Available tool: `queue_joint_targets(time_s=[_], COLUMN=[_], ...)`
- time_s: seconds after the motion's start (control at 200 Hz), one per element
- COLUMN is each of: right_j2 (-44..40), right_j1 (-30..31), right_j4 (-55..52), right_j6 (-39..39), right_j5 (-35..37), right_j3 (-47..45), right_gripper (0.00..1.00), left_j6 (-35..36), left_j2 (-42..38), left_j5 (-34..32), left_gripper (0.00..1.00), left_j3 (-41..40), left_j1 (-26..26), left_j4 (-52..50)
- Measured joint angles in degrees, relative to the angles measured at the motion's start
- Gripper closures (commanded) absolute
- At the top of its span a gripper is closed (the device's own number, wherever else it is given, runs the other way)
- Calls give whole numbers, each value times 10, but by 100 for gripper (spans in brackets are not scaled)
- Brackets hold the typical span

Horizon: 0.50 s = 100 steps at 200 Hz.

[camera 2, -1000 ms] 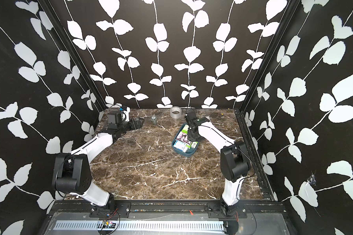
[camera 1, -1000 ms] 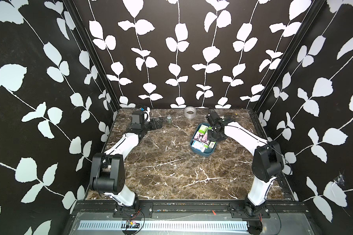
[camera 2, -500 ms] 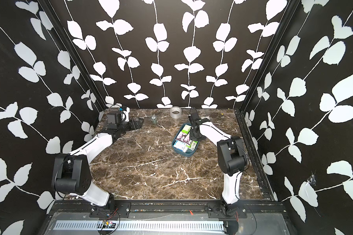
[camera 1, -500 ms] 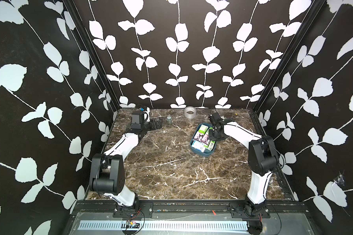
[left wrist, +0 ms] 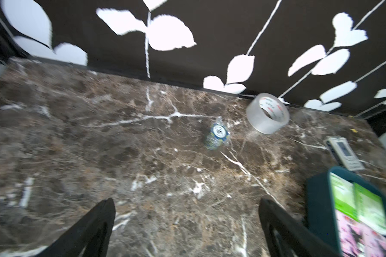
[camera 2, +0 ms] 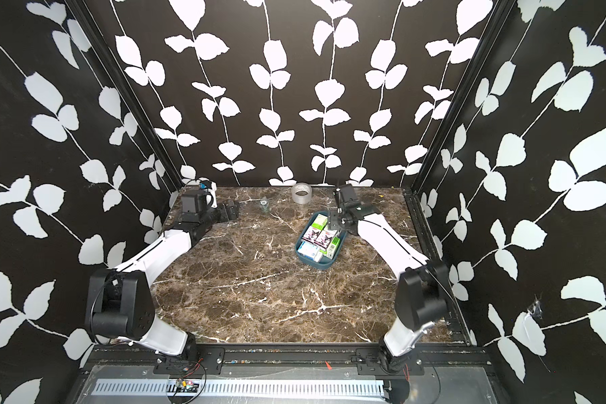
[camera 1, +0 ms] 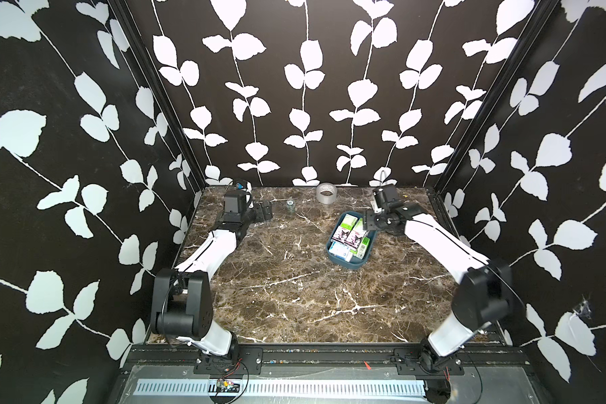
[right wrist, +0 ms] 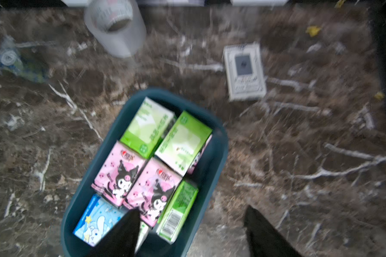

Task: Put the pocket tissues into the storage box
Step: Adjust the pocket tissues in the storage box, then reset both arms

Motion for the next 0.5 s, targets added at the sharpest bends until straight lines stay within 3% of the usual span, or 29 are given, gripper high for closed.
queue_joint_targets(time_s=[0.035, 0.295, 0.5], right_j2=[-15, -89, -144], right_j1=[0, -21, -58], right_j4=[8, 57, 102], right_j6=[-9, -52, -52], right_j5=[11, 70, 110], right_j3=[-6, -105, -177], right_gripper=[1, 0, 0], left_j6=[9, 91, 134], left_j2=[-3, -27, -33], left_j5=[-16, -98, -126], left_gripper=[1, 1, 1], left_j3=[-3, -76, -123], left_j1=[0, 14, 59], left_j4=[1, 50, 81])
